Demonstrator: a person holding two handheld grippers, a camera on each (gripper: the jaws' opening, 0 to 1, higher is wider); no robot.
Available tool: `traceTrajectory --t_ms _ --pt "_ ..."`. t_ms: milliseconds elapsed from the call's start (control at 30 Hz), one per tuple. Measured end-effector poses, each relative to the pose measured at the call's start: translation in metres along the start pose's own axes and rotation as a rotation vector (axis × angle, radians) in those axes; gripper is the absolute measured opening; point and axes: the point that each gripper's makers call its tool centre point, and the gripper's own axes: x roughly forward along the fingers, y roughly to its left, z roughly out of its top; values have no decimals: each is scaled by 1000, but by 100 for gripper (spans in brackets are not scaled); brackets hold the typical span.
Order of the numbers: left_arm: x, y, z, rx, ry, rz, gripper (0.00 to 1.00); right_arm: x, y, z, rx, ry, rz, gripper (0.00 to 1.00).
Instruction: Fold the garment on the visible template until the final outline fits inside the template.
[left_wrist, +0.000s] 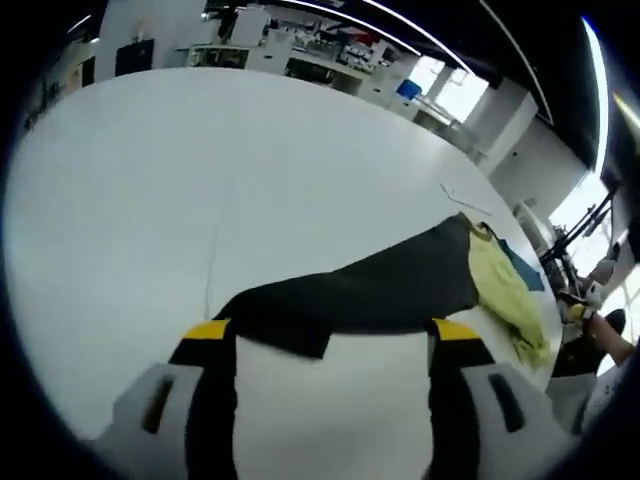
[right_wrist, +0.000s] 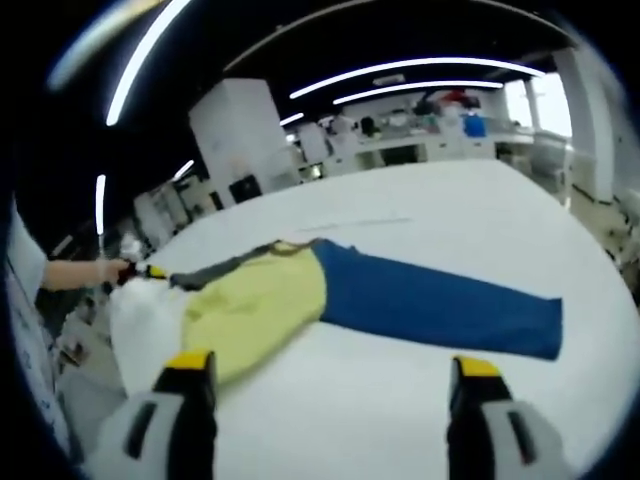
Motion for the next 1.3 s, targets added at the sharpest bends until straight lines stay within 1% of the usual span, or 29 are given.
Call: traceTrajectory --t_ms 67,100,133,167,267,333,367,433,467,600,633,733,800,833,867,900,933,967,1033,1100,1167,1200,1267,1300 --pt "-1 -3 -3 -14 -12 -12 75 0 0 1 2 -2 0 98" --pt "-5 -9 -9 -39 -23 -15 74 -1 0 1 2 -2 -1 98" --pt "-5 -10 -11 -57 -31 -19 73 -1 1 1 3 -2 0 98" --pt "-1 -5 -7 -53 -31 -12 71 -1 1 1 4 -1 1 97" --pt "-2 -3 -14 -72 -40 10 63 -2 1 0 5 -1 1 98" --pt "-1 -3 -17 -92 -44 20 54 -2 2 -1 10 -1 1 97" --pt "0 -1 -18 -90 -45 29 51 -3 2 -1 11 -1 1 97" --pt "2 0 -19 -88 -47 49 46 -3 3 -1 10 -2 1 97" --pt "3 4 -21 -95 -48 68 44 -3 2 -1 10 -4 2 97" --pt "6 11 -18 -126 -73 92 34 -5 0 1 16 -9 0 97" --pt "7 13 -17 -158 -82 110 32 -5 0 1 16 -11 -1 97" --pt "11 23 -15 -210 -99 134 28 -6 -1 1 19 -12 -5 97" --pt "12 28 -14 -274 -113 151 24 -8 -1 1 17 -12 -7 97" --pt "12 24 -17 -298 -118 158 23 -8 -1 1 19 -13 -9 97" --pt "12 27 -17 -295 -123 162 19 -9 -1 1 21 -13 -9 97" --pt "14 31 -16 -320 -125 166 17 -10 -1 1 22 -14 -13 97" --pt "15 29 -16 -329 -124 170 15 -10 -1 0 21 -13 -15 97" --pt "17 25 -15 -342 -124 159 12 -10 -2 0 23 -13 -17 97" --pt "18 26 -16 -335 -119 169 9 -11 -2 -1 27 -13 -19 97" --pt "18 23 -17 -328 -119 171 7 -11 -2 -1 27 -11 -23 97" --pt "17 20 -19 -303 -116 184 6 -11 -2 -2 28 -11 -22 97" --pt "17 22 -21 -289 -104 186 4 -11 -1 -2 30 -12 -20 97" --pt "18 22 -22 -298 -96 182 0 -10 0 -2 31 -10 -19 97" --pt "19 28 -21 -324 -107 181 0 -10 0 -3 28 -8 -19 97"
